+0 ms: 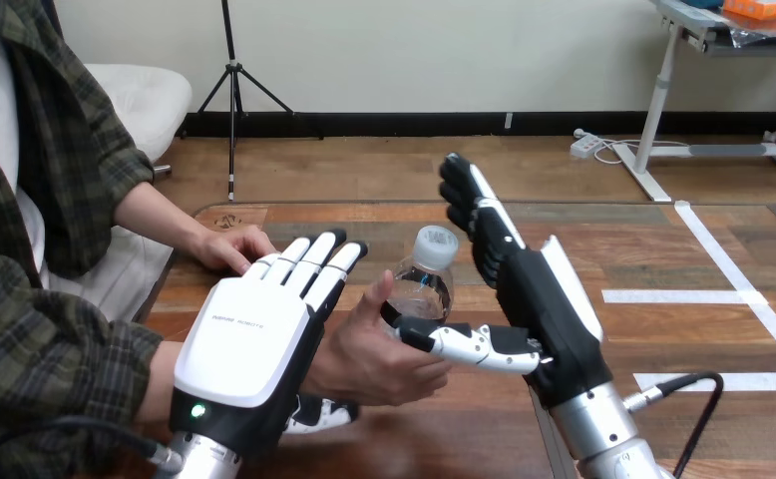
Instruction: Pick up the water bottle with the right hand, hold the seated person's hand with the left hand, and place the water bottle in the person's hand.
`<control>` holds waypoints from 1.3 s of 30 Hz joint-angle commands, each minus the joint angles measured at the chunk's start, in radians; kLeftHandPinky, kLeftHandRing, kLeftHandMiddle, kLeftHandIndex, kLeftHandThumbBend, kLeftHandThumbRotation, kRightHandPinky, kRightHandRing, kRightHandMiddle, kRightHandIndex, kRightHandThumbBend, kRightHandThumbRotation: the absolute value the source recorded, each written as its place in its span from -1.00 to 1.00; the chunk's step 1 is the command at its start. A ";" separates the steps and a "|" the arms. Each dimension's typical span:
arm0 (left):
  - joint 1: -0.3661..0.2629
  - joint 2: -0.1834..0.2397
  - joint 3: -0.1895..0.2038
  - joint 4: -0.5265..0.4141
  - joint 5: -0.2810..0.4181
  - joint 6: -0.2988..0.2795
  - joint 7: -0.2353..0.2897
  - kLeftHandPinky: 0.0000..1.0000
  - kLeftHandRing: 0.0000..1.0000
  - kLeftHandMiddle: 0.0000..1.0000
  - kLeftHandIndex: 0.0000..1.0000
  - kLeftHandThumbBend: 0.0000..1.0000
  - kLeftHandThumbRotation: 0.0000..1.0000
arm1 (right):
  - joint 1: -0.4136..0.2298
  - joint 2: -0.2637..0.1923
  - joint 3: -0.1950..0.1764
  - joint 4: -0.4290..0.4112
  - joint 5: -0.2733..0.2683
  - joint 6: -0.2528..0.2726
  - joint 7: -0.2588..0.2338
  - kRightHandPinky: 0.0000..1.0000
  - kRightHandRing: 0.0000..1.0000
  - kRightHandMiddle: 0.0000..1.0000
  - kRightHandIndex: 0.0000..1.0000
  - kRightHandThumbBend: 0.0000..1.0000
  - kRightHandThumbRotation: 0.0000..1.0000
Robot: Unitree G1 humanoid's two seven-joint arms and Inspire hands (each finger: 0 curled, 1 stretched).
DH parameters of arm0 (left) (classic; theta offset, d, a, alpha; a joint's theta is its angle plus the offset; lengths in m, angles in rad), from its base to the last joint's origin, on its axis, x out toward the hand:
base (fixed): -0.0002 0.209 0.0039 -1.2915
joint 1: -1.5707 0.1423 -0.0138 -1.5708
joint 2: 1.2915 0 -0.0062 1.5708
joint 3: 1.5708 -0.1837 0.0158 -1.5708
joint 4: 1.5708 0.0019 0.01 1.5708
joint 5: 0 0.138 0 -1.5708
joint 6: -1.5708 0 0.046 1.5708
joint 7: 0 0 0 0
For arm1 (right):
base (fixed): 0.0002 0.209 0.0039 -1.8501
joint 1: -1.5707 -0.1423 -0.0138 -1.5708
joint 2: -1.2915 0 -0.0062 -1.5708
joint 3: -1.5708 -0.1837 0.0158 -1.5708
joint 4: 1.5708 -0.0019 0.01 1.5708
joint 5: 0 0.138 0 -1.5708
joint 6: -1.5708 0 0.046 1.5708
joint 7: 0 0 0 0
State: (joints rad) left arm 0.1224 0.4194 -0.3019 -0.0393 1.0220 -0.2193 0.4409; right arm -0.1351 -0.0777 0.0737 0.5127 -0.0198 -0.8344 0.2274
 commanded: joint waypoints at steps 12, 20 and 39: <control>-0.029 -0.043 -0.008 0.089 -0.080 -0.160 0.198 0.71 0.88 0.98 0.98 0.28 0.10 | 0.010 0.048 -0.042 -0.039 0.037 -0.060 -0.088 0.98 0.98 0.98 0.90 0.43 -0.35; -0.029 -0.077 -0.015 0.130 -0.120 -0.228 0.256 0.69 0.83 0.94 0.95 -0.05 0.17 | 0.020 0.073 -0.055 -0.044 0.039 -0.074 -0.128 0.85 0.89 0.89 0.79 0.28 -0.33; -0.017 -0.188 -0.035 0.226 -0.369 -0.463 0.239 0.83 0.85 0.91 0.93 -0.66 0.36 | 0.043 0.088 -0.075 -0.054 -0.010 -0.106 -0.207 0.55 0.73 0.78 0.68 -0.08 -0.25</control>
State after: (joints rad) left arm 0.1235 0.2760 -0.3380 0.1600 0.7289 -0.6239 0.6865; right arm -0.0721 -0.0002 0.0168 0.5084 -0.0176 -0.9145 0.0450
